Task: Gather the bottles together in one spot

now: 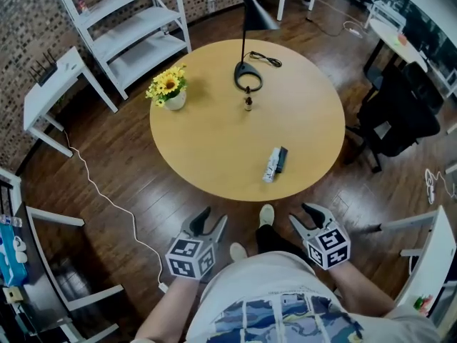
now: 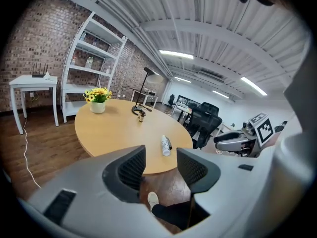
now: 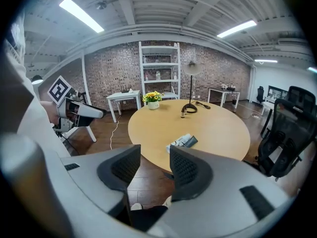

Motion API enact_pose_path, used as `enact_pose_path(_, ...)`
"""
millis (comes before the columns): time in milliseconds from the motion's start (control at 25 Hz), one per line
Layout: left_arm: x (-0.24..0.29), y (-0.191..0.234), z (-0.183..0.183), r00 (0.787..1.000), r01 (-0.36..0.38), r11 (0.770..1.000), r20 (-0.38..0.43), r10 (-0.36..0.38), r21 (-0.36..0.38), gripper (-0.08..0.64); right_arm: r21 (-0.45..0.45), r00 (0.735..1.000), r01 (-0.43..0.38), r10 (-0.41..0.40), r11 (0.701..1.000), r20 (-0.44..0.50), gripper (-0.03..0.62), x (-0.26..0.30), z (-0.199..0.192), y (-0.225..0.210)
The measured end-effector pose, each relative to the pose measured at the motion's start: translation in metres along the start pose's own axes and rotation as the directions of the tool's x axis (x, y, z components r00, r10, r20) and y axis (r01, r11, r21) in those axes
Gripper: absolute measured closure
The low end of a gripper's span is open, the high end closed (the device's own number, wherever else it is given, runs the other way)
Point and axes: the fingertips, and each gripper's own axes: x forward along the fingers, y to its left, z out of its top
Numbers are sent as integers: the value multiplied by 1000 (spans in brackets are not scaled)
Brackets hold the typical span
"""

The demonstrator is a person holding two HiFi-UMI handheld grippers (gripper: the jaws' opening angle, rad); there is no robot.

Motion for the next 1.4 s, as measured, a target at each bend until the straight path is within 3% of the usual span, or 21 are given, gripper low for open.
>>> enact_pose_path(400,-15,-12,-12,999,29,1000,15,-29,10,370,19,999,-5,6,1000,-47,380,18,-19,3)
enact_pose_path(760,-41,8,-37,999,-49,998,-15,49,-33,370,228,992,-22,50,973,-119,380,109,-39,-25)
enact_pose_path(880,-54,16,-37,996,-90,995,-25,89,-30,370,391,990,9,46,920,-131,374,160,-43,-45)
enact_pose_path(1000,-67,29,-37,989,-142,989,-36,141,-39,371,564,988,78,13,822,-156,367,202,-51,-67)
enact_pose_path(1120,-79,40,-40,981,-191,980,-50,188,-49,370,637,976,150,-12,756,-216,364,228,-63,-81)
enact_pose_path(1200,-83,47,-44,977,-210,976,-57,207,-58,371,630,969,164,-6,759,-245,327,237,-64,-82)
enact_pose_path(1280,-83,52,-46,975,-216,974,-64,212,-70,371,585,962,174,-11,792,-271,381,240,-65,-82)
enact_pose_path(1400,-75,56,-46,978,-199,977,-73,193,-77,371,551,961,158,2,819,-278,393,235,-69,-78)
